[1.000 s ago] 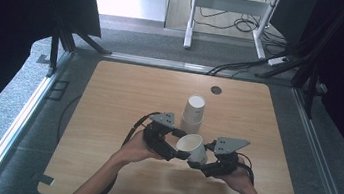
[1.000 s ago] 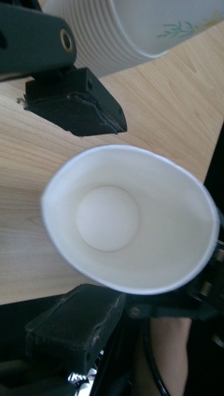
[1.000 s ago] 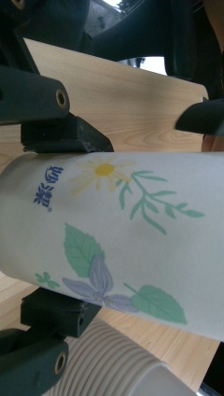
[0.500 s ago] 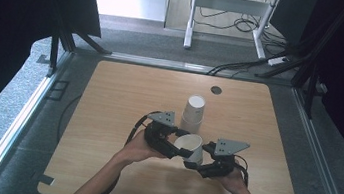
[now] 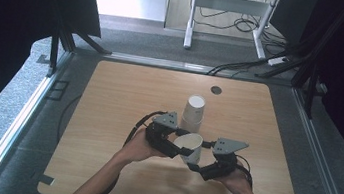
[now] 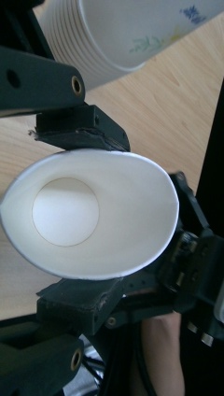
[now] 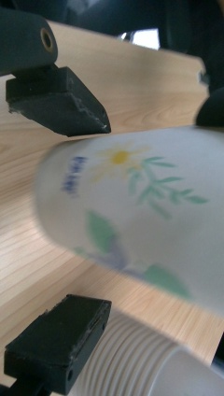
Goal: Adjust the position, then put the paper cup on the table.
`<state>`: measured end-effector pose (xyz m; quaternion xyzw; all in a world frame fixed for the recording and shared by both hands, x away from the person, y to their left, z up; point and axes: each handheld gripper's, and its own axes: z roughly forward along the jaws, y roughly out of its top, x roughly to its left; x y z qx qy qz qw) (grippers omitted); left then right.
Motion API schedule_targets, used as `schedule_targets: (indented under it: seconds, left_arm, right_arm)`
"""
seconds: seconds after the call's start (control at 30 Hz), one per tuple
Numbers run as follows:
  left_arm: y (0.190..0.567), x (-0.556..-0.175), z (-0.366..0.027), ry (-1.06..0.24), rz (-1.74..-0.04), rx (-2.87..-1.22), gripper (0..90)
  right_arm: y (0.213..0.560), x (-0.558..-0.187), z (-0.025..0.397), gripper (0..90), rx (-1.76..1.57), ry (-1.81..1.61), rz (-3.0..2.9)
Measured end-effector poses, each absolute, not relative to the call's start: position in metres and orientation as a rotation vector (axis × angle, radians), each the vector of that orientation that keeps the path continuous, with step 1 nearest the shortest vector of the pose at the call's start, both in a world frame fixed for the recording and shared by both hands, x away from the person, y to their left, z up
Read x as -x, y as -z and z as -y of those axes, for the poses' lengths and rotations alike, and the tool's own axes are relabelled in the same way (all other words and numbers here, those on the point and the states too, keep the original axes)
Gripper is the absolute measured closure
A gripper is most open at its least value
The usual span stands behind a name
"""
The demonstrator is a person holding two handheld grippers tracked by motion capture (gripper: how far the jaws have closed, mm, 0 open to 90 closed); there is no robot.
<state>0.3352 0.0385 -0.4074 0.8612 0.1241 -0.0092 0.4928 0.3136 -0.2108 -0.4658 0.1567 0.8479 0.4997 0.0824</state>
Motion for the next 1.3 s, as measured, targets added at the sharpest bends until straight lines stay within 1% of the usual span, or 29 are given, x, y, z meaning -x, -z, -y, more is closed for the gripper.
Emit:
schedule_targets:
  seconds: [0.3,0.6,0.87,1.3]
  left_arm:
    - [0.405,-0.333,-0.039,-0.070,-0.333,-2.153,34.1]
    - [0.411,-0.333,-0.041,-0.171,-0.380,-2.242,33.5]
    - [0.417,-0.339,-0.052,-0.236,-0.469,-2.259,32.8]
    - [0.431,-0.351,-0.065,-0.351,-0.612,-2.289,31.3]
  right_arm:
    - [0.465,-0.309,0.233,12.7,-0.524,-1.369,-2.526]
    - [0.467,-0.308,0.235,12.9,-0.526,-1.288,-2.534]
    - [0.470,-0.307,0.238,13.4,-0.544,-1.217,-2.527]
    - [0.475,-0.310,0.261,14.0,-0.688,-1.133,-2.462]
